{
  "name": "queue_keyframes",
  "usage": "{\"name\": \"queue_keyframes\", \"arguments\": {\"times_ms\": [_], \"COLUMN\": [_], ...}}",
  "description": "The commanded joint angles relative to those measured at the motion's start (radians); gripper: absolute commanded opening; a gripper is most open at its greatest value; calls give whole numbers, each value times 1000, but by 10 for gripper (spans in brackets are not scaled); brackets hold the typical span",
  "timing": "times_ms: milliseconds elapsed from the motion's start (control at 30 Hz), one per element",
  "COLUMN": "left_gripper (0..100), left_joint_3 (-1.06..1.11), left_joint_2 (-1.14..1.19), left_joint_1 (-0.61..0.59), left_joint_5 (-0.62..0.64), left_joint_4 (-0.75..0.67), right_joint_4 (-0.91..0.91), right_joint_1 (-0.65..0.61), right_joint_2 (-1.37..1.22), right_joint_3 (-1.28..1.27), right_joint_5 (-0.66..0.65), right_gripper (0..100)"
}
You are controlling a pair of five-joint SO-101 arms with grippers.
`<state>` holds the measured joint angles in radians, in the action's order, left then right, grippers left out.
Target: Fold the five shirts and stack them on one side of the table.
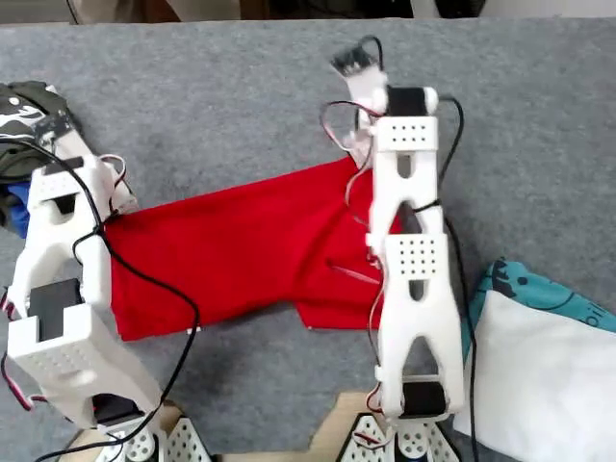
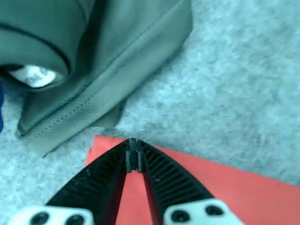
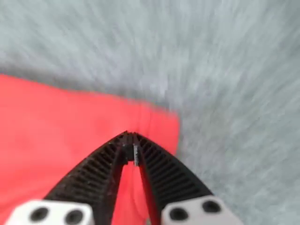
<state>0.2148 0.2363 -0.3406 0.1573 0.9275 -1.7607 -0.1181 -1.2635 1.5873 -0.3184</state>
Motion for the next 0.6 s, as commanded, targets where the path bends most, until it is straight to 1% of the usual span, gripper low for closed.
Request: {"name": "queue_keyframes", "arguments": {"times_ms": [0, 133, 233, 300, 400, 500, 567], "left_gripper": [19, 19, 19, 19, 19, 19, 19], "left_joint_3": [-153, -305, -384, -407, -361, -241, -115], "left_joint_2": [-8, -8, -10, -18, -93, -242, -366], "left_joint_1": [35, 40, 34, 40, 52, 63, 77], "left_joint_5": [0, -2, -9, -58, -95, -124, -146], "left_joint_4": [104, 253, 344, 394, 416, 376, 330], "right_joint_4": [-26, -28, -28, -28, -26, -23, -18], "right_joint_1": [-24, -10, 7, 8, 1, -24, -44], "right_joint_2": [119, 302, 481, 613, 814, 992, 1089], "right_joint_3": [22, -94, -266, -420, -677, -926, -1086], "right_joint_5": [6, 11, 15, 37, 40, 34, 32], "right_gripper": [5, 5, 5, 5, 5, 5, 5]}}
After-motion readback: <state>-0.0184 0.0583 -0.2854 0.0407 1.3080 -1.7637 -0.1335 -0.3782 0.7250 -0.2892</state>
